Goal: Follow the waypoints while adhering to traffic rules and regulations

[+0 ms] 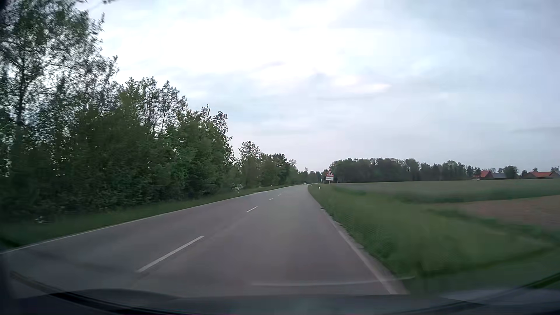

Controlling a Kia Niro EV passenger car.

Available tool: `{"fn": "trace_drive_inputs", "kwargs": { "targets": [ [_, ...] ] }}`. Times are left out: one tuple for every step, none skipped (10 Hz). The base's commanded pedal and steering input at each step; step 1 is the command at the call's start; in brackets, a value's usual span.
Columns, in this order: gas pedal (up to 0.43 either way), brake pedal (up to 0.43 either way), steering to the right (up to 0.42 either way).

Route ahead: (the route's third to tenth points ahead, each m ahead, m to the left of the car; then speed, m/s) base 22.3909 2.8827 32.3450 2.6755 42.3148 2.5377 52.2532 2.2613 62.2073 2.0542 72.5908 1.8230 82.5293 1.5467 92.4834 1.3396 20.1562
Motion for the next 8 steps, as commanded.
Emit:
{"fn": "trace_drive_inputs", "kwargs": {
  "targets": [
    [0.228, 0.0, 0.002],
    [0.228, 0.0, 0.002],
    [0.228, 0.0, 0.002],
    [0.228, 0.0, 0.002],
    [0.228, 0.0, 0.002],
    [0.228, 0.0, 0.002],
    [0.22, 0.0, 0.002],
    [0.22, 0.0, 0.002]
  ]
}}
